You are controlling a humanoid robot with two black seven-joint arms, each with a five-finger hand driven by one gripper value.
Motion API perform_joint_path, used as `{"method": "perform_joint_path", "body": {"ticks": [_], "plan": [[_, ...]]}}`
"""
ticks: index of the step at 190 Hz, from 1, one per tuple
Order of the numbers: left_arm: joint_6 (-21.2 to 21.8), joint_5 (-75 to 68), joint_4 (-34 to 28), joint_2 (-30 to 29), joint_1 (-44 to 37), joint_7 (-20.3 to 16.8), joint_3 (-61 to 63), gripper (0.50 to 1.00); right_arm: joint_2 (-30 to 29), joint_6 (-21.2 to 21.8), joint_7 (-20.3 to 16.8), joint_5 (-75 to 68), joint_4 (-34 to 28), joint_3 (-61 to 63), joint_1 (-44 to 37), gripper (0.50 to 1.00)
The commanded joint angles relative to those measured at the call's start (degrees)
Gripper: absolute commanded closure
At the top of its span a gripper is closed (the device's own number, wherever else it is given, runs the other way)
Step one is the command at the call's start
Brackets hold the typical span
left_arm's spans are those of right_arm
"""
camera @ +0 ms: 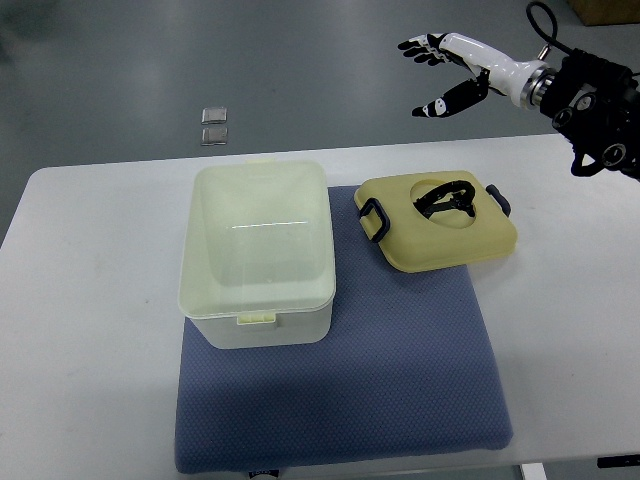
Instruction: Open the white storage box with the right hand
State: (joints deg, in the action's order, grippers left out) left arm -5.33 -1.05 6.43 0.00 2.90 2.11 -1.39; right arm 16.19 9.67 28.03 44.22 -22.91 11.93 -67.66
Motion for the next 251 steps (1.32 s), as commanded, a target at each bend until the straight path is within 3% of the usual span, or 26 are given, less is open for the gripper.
{"method": "perform_joint_path", "body": {"ticks": [1,30,81,89,92,98,151,218,251], "plan": [[-0.03,0.00,-0.02,0.00,0.00,-0.09,-0.01,0.500,-1.16,-0.09,-2.10,-10.74,-0.03,4.77,2.45,0.638],[-0.03,0.00,-0.02,0.00,0.00,-0.01,-0.01,0.500,-1.87,-0.09,-5.53,-22.07,-0.03,10.74,6.22,0.638],[-0.03,0.00,-0.02,0.00,0.00,-0.01,-0.01,0.500,-2.57,0.70,-6.32,-30.69,-0.03,13.03,9.39,0.638],[-0.03,0.00,0.07,0.00,0.00,-0.01,-0.01,0.500,-2.57,0.79,-7.11,-31.92,-0.03,13.03,9.83,0.628],[0.06,0.00,0.07,0.00,0.00,-0.01,-0.01,0.500,-2.57,0.88,-7.46,-32.53,-0.03,13.03,10.09,0.595],[-0.03,0.00,0.07,0.00,0.00,-0.01,-0.01,0.500,-2.57,0.88,-7.73,-33.41,-0.03,13.03,10.62,0.581],[-0.03,0.00,-0.02,0.00,-0.08,-0.01,0.08,0.500,-3.45,0.88,-7.64,-35.43,-0.12,13.03,13.17,0.576],[0.06,0.00,0.07,0.00,0.00,-0.01,-0.01,0.500,-5.12,9.23,-7.38,-35.52,-0.12,14.61,15.19,0.576],[0.06,0.00,0.07,0.00,0.00,-0.01,-0.01,0.500,-5.56,10.02,-7.38,-35.52,-0.12,16.02,15.72,0.576]]}}
